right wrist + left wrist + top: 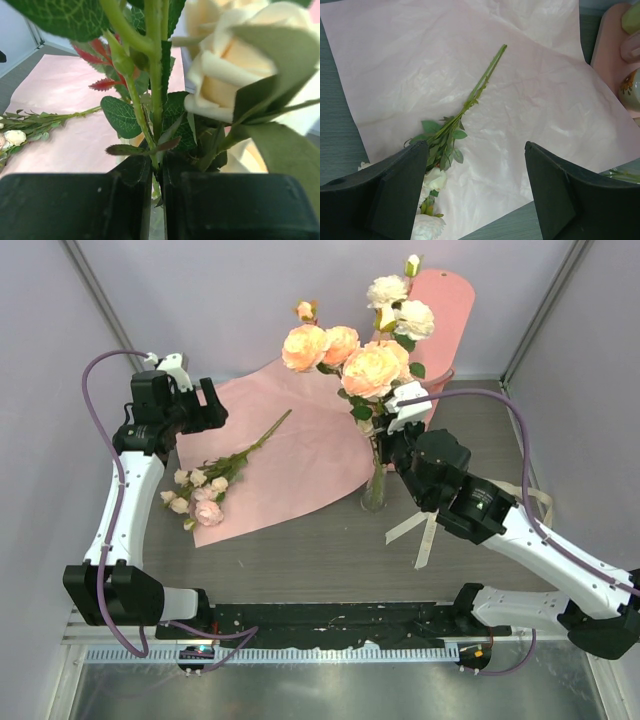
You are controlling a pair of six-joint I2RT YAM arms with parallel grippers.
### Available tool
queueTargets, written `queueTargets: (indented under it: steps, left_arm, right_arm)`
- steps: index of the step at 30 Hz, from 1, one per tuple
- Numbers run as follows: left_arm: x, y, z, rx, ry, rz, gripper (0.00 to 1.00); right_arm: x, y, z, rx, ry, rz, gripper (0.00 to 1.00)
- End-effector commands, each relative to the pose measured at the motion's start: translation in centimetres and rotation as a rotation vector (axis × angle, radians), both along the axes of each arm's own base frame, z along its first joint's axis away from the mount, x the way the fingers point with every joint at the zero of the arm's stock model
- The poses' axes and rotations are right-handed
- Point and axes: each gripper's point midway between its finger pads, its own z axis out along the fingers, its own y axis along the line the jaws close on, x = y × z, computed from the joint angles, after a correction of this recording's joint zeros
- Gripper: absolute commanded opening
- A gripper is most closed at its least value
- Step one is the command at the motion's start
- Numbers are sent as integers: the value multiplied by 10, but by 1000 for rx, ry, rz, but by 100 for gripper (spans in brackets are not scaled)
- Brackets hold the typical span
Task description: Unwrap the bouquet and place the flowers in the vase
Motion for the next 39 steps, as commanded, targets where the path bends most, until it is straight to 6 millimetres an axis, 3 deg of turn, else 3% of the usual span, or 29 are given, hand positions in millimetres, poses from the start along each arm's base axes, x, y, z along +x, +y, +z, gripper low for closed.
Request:
queueTargets:
  steps: [1,11,22,29,31,38,39]
  left_arm:
    - [4,-2,21,-12,-63,-11,82]
    - [5,-3,19,-14,-58,-15,82]
    - [5,-4,17,-16,-52,-18,82]
    - [5,-5,17,-19,-51,-23,82]
    - [6,-4,17,-18,-49,-21,82]
    - [8,-7,14,-25,-40,-35,82]
    - [7,-9,14,-30,-38,-44,82]
  right_arm:
    - [-2,-5,6,85,-10,-24,1]
    - [0,-8,-29,72,24,-54,1]
    - [1,-10,-46,49,44,-72,5]
    - [0,-12,-39,46,46,-69,24]
    - [-2,-12,-38,48,51,-62,35]
    - [-10,-16,-31,40,69,-36,58]
    - [-13,-17,-29,39,71,-20,66]
